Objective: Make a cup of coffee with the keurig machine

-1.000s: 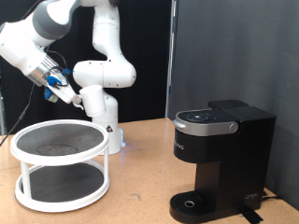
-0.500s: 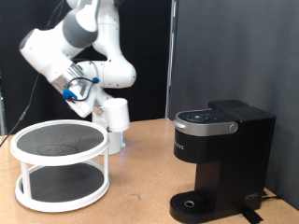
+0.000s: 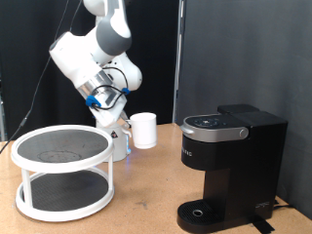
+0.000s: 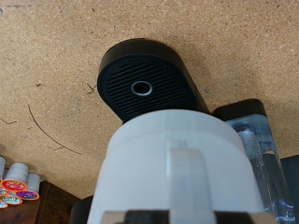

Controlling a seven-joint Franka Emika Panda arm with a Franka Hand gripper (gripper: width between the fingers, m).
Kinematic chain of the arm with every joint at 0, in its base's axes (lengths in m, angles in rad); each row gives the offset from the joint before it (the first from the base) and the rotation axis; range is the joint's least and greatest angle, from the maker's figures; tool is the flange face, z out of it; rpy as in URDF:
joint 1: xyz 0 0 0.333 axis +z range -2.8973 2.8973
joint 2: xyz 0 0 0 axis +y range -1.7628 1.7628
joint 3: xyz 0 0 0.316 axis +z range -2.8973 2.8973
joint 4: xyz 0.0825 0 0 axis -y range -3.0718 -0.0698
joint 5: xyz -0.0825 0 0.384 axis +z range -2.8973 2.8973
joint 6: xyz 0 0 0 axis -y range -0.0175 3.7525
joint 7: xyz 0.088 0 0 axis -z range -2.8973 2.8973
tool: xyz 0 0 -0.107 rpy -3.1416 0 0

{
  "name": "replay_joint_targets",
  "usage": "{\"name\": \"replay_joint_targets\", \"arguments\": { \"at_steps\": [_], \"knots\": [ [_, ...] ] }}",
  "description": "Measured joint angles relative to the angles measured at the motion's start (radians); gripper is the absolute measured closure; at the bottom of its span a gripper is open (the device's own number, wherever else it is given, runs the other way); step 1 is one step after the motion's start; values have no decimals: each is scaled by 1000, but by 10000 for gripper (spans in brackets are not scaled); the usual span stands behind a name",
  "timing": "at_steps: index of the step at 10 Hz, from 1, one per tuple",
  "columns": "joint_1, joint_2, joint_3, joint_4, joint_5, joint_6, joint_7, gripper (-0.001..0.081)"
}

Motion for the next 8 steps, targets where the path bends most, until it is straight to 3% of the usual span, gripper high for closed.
{"name": "replay_joint_targets", "arguments": {
  "at_steps": [4,8],
  "knots": [
    [9,39,10,-1,0,18,-15,806],
    [51,185,60,21,75,190,-42,806]
  ]
}}
